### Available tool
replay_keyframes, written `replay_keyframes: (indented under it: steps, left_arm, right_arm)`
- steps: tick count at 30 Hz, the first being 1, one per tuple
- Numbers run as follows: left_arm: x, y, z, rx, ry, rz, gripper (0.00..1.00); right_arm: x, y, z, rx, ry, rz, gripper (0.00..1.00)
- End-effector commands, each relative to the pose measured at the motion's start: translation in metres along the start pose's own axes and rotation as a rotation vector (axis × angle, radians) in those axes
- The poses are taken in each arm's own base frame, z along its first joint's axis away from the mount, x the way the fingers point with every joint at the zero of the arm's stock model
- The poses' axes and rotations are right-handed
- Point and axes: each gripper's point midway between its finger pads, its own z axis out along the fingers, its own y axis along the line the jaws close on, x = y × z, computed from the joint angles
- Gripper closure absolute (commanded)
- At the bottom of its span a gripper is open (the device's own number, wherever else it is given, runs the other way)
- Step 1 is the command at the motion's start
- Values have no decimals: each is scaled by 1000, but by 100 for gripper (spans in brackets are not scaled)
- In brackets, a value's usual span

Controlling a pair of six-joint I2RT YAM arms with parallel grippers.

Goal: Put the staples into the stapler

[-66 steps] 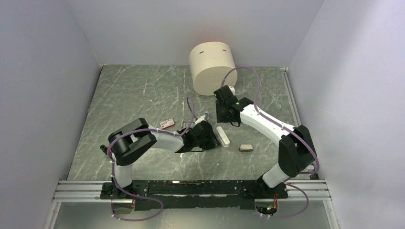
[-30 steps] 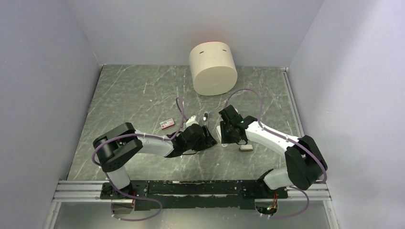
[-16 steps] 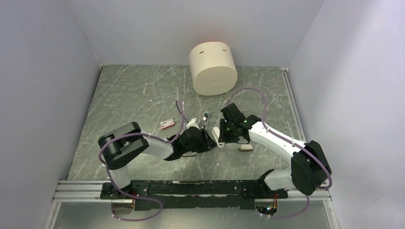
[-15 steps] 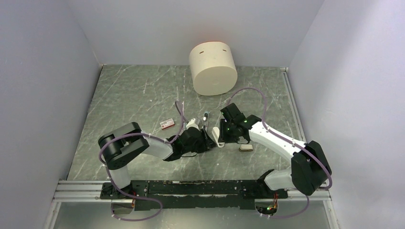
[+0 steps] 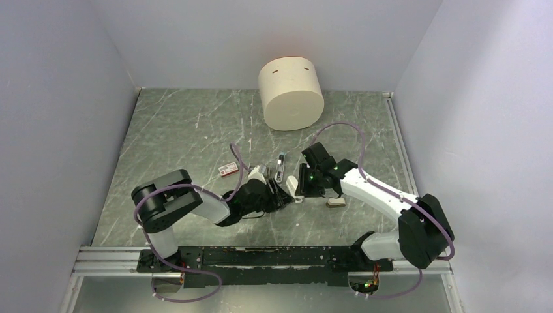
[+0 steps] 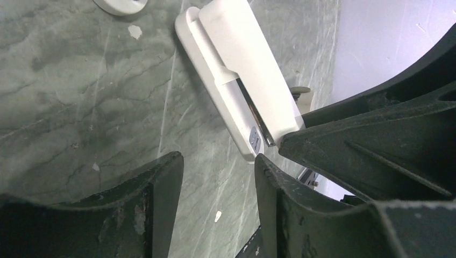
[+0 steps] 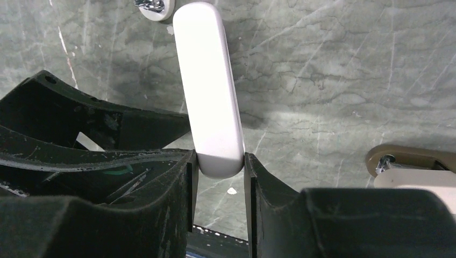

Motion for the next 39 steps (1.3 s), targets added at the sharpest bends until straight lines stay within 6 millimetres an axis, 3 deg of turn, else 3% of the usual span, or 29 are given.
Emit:
replay_keyframes:
  steps: [1, 7, 14, 20, 29, 39]
  left_arm:
    - [-5, -22, -2, 81, -23, 1, 43]
    - [3, -22, 5, 94, 13, 0, 48]
    - [9, -20, 11, 87, 42, 12, 74]
    - [17, -8, 16, 41, 75, 17, 95]
    - [38, 4, 26, -9, 164, 49, 95]
    - [49, 10, 33, -45, 215, 54, 95]
  right_arm:
    - [-6, 12, -4, -58, -34, 22, 91]
    - [-5, 17, -5, -84, -25, 22, 91]
    - [-8, 22, -14, -117, -21, 14, 91]
    - [-35, 8, -30, -52, -81, 0, 91]
    - [-97, -9, -42, 23, -200, -7, 91]
    - [-128, -11, -4, 38, -274, -63, 83]
